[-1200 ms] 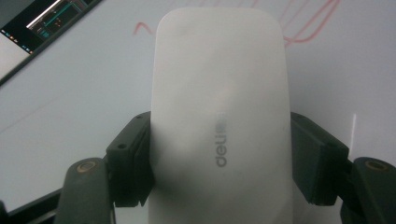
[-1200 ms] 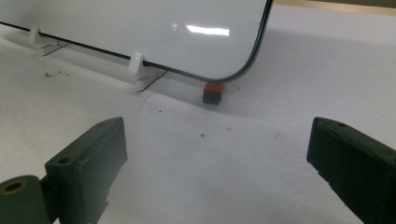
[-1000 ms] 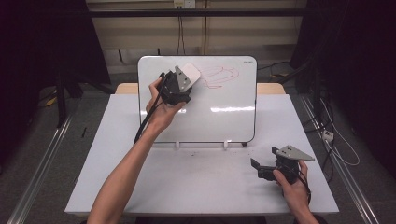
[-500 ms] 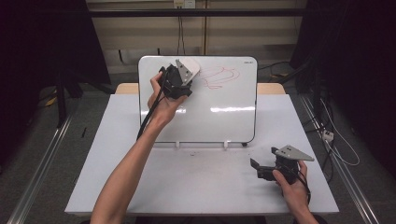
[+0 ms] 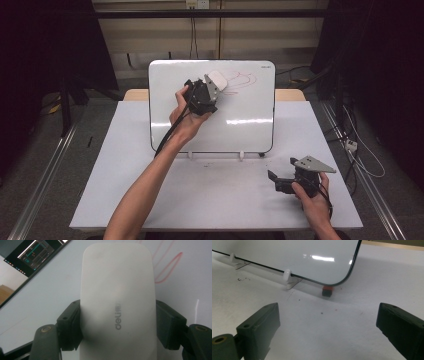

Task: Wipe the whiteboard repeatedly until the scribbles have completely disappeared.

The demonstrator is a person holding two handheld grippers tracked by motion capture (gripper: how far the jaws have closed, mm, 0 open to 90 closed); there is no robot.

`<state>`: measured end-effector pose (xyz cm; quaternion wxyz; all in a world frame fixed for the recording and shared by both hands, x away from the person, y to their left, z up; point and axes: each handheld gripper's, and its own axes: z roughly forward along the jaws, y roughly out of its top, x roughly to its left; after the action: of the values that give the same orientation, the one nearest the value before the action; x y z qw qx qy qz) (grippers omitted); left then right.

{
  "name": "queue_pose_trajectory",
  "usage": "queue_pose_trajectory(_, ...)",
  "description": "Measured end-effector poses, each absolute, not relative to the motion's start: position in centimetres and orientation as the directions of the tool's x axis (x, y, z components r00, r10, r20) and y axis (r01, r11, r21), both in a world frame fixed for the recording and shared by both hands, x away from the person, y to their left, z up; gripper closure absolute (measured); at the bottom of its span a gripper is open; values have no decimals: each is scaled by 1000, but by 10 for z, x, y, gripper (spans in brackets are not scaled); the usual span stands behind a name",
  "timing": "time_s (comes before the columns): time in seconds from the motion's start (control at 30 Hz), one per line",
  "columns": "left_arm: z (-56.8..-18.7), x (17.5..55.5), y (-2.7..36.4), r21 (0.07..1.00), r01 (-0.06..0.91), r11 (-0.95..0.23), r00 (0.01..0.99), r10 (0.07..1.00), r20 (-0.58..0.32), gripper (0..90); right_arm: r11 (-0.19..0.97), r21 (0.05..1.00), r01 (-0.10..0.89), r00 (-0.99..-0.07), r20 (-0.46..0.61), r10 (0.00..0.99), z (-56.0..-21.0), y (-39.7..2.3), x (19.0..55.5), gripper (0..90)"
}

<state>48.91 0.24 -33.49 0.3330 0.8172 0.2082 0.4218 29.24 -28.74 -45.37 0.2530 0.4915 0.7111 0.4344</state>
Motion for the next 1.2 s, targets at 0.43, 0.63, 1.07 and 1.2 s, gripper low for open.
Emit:
queue_pose_trajectory(0.43, -364, 463, -18, 678, -6, -735, 593, 543, 594, 310, 148, 868, 474, -396, 60, 916, -453, -286, 291, 55)
queue_pose_trajectory(0.63, -363, 464, -15, 690, -8, -724, 609, 544, 578, 310, 146, 867, 477, -398, 64, 915, -453, -286, 292, 55)
queue_pose_trajectory(1.07, -351, 476, -7, 710, -23, -704, 607, 555, 569, 310, 143, 868, 476, -395, 66, 916, -453, -288, 291, 55)
queue_pose_trajectory(1.2, -346, 482, -4, 721, -5, -693, 610, 569, 551, 308, 140, 866, 480, -392, 69, 917, -454, -288, 291, 55)
